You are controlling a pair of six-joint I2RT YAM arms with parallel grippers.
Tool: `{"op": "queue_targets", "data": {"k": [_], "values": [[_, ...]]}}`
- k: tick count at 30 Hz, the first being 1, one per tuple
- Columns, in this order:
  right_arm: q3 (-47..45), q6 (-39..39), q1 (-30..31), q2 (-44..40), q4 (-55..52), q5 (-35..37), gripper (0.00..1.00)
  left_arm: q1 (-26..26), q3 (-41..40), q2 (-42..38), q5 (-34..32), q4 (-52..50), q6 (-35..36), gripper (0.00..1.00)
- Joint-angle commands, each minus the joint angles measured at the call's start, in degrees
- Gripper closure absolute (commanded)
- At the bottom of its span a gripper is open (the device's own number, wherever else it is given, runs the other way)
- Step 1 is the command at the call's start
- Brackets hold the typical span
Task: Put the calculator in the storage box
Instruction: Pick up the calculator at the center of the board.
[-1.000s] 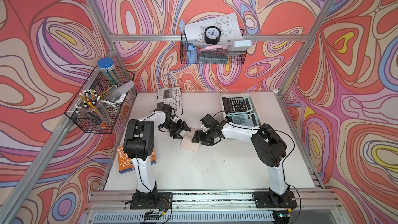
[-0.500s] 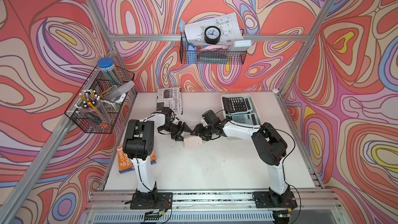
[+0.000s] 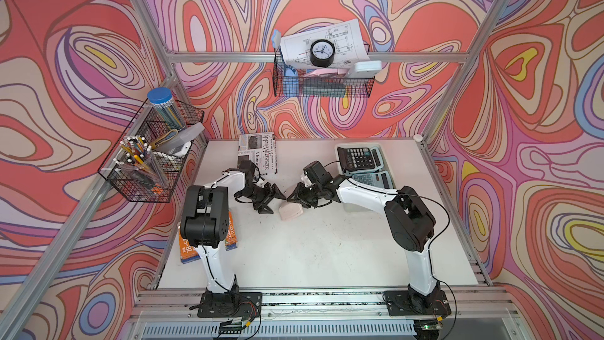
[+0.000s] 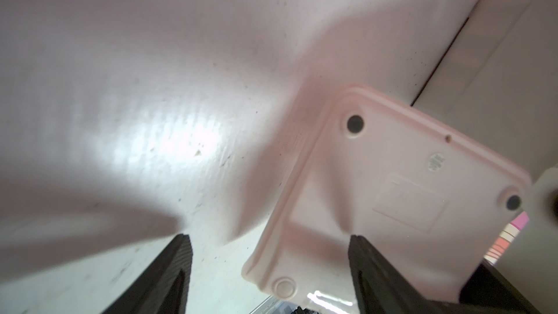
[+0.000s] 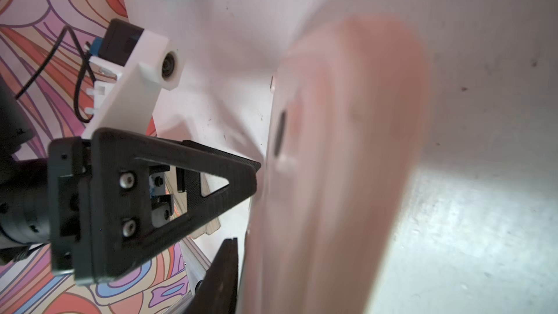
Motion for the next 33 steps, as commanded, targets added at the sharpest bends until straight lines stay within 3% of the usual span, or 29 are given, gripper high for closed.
{"op": "queue_targets", "data": {"k": [1, 8, 12, 17, 27, 33], "values": [[3.6, -3.2, -1.7, -3.8, -5.3, -2.5, 0.85, 0.2, 3.6, -5.5, -5.4, -4.5, 1.6, 0.16], [10.6, -6.9, -6.9, -5.6, -15.1, -7.5, 0.87, 0.0, 6.0, -10.0, -7.5, -9.0, 3.7, 0.09], [17.8, -9.4, -10.3, -4.2, -22.2, -11.6, 0.87, -0.4, 5.7, -12.5, -8.1, -8.1, 1.9, 0.02], [25.4, -9.9, -13.9, -2.3, -27.1, -16.9, 0.87, -1.7, 7.1, -15.3, -8.9, -5.6, -2.5, 0.01], [29.1, -1.1, -20.0, 1.2, -21.4, -29.2, 0.87, -10.7, 14.6, -22.8, -16.5, -5.1, -3.2, 0.01], [28.1, 8.5, -20.8, 4.7, -10.9, -35.5, 0.87, -15.4, 20.5, -25.1, -22.9, -9.6, 2.4, 0.01]]}}
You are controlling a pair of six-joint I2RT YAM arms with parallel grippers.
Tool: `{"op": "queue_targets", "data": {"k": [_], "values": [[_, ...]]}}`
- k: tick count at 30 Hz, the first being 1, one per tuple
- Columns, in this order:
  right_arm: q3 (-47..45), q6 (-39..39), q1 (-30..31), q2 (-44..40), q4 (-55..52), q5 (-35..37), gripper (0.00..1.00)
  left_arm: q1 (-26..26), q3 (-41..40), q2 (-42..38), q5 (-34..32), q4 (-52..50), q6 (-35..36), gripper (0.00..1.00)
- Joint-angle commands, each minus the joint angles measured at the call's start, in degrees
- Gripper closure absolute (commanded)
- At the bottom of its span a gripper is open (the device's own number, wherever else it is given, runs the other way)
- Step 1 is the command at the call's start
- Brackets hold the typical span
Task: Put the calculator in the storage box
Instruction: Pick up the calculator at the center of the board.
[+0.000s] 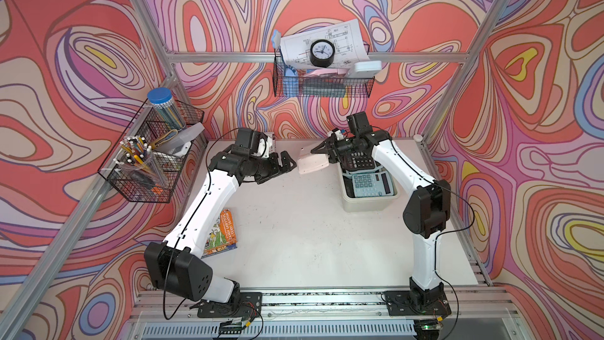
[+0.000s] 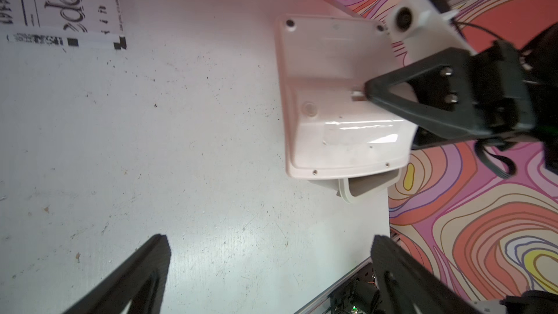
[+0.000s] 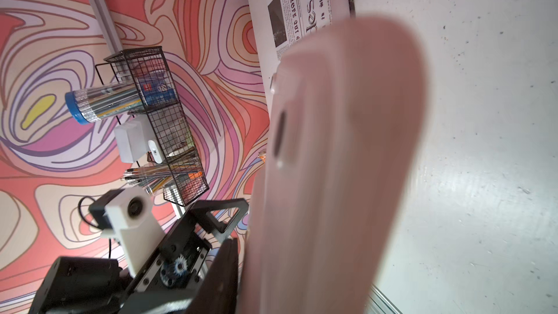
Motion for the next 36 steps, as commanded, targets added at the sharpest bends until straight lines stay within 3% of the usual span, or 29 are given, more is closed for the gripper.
{"op": "queue_targets", "data": {"k": [1, 5, 10, 22, 27, 36], "values": [[0.7, 6.8, 0.1, 1.8, 7.8, -6.7, 0.87, -2.9, 3.9, -0.6, -6.9, -5.0, 5.4, 0.01], [-0.6, 9.7, 0.1, 3.4, 9.5, -10.9, 0.88, -8.9, 7.5, 0.6, -15.8, -10.5, 11.8, 0.02], [-2.3, 8.4, 0.2, 4.3, 6.3, -16.0, 0.88, -16.9, 5.7, 0.4, -25.8, -12.2, 18.0, 0.01], [0.1, -13.9, 1.0, 6.0, -23.3, -17.5, 0.88, -31.3, -0.8, -1.2, -41.7, -13.7, 33.5, 0.02], [0.7, -16.3, 2.6, 6.7, -26.8, -17.6, 0.88, -34.3, -2.3, -0.7, -45.3, -13.3, 37.1, 0.01], [-0.3, -9.1, 4.6, 6.3, -20.2, -18.3, 0.89, -36.9, -3.9, 1.6, -45.8, -11.8, 39.3, 0.02]]}}
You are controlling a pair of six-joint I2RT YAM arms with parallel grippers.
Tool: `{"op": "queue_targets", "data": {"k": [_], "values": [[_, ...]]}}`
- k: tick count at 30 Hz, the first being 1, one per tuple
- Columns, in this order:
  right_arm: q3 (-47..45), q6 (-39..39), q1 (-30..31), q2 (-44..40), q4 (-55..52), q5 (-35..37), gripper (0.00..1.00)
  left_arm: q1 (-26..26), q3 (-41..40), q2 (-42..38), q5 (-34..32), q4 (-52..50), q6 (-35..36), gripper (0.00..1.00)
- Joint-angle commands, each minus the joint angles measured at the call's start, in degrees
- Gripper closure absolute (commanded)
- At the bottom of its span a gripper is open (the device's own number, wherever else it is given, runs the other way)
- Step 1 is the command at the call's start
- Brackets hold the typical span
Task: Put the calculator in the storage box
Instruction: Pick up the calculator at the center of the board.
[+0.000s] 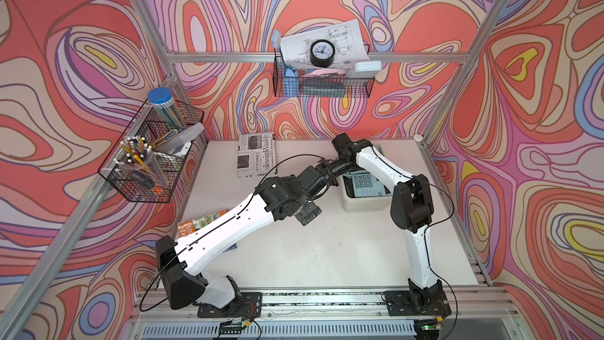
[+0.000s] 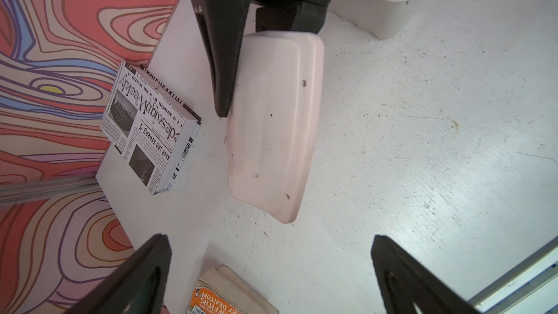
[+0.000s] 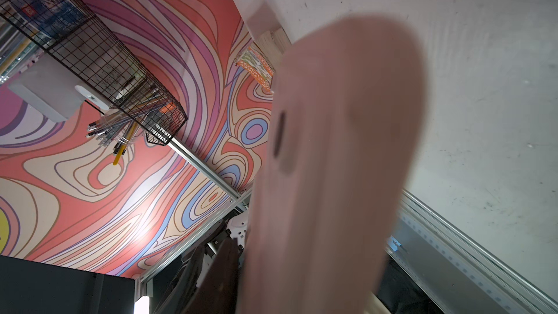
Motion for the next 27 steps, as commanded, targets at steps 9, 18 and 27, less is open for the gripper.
{"op": "queue_targets", "data": {"k": [9, 18, 27], "values": [[-3.9, 10.6, 2.0, -3.2, 11.9, -4.5, 0.92, -3.0, -2.6, 5.7, -9.9, 1.4, 2.1, 0.06], [-4.5, 10.5, 3.9, -3.7, 11.7, -5.8, 0.92, -3.2, -4.4, 7.5, -14.9, 1.5, 1.3, 0.34], [-6.7, 11.1, 5.1, -5.0, 13.9, -6.1, 0.91, -3.1, -4.4, 8.2, -15.9, 1.3, 1.1, 0.73]]}}
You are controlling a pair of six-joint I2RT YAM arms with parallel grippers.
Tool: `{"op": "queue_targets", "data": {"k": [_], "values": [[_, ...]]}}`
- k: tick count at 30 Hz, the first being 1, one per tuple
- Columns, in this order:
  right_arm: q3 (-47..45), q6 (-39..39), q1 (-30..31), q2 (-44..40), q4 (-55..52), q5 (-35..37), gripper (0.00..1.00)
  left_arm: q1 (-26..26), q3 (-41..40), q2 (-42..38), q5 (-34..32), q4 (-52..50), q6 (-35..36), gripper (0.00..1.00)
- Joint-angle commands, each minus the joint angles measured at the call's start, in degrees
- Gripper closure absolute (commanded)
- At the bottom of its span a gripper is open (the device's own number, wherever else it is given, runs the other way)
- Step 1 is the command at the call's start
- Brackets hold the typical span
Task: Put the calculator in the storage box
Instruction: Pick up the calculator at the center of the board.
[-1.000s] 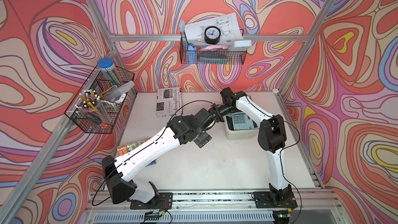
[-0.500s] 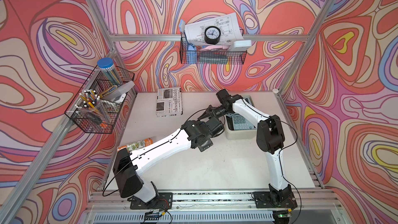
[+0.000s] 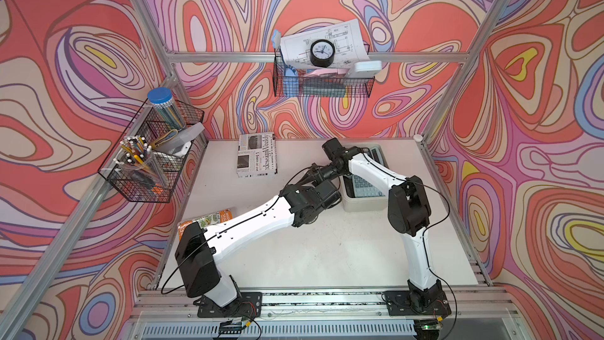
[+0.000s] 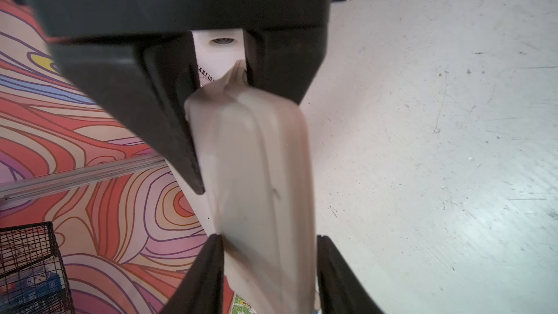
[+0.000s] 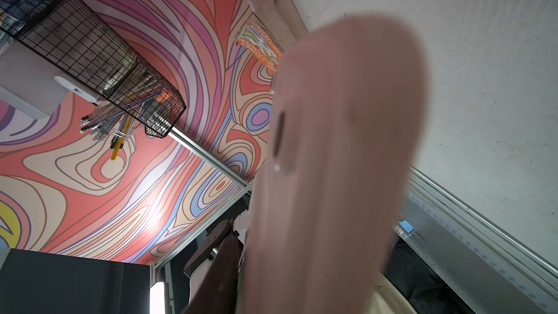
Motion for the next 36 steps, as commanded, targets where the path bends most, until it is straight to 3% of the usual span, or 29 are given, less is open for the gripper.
{"op": "queue_targets", "data": {"k": [1, 9, 17, 19, 23, 27, 36], "values": [[-0.9, 0.6, 0.8, -4.0, 2.5, -2.9, 0.9, -0.2, -0.4, 1.1, -0.7, -0.1, -0.5, 0.77], [-3.5, 3.4, 1.0, -5.2, 7.2, -2.9, 0.82, -0.3, 0.7, 1.9, -1.2, -1.6, -1.3, 1.0], [-4.7, 5.1, -0.4, -6.7, 10.3, 0.6, 0.61, 0.8, 3.0, 2.5, -2.1, -3.7, -3.1, 1.0], [-4.0, 3.2, -1.5, -7.1, 8.3, 2.4, 0.48, 2.0, 4.0, 2.6, -0.7, -4.8, -5.0, 1.0], [-3.5, 0.1, -3.8, -8.6, 5.6, 4.7, 0.33, 3.9, 5.0, 2.5, 2.6, -5.9, -7.1, 1.0], [-4.1, -1.5, -5.7, -10.8, 5.2, 7.2, 0.25, 5.9, 5.9, 2.4, 5.4, -7.2, -9.5, 1.0], [-3.1, -8.5, -10.7, -15.6, 1.2, 15.7, 0.22, 13.4, 12.3, 3.6, 15.3, -10.9, -17.3, 1.0]]}}
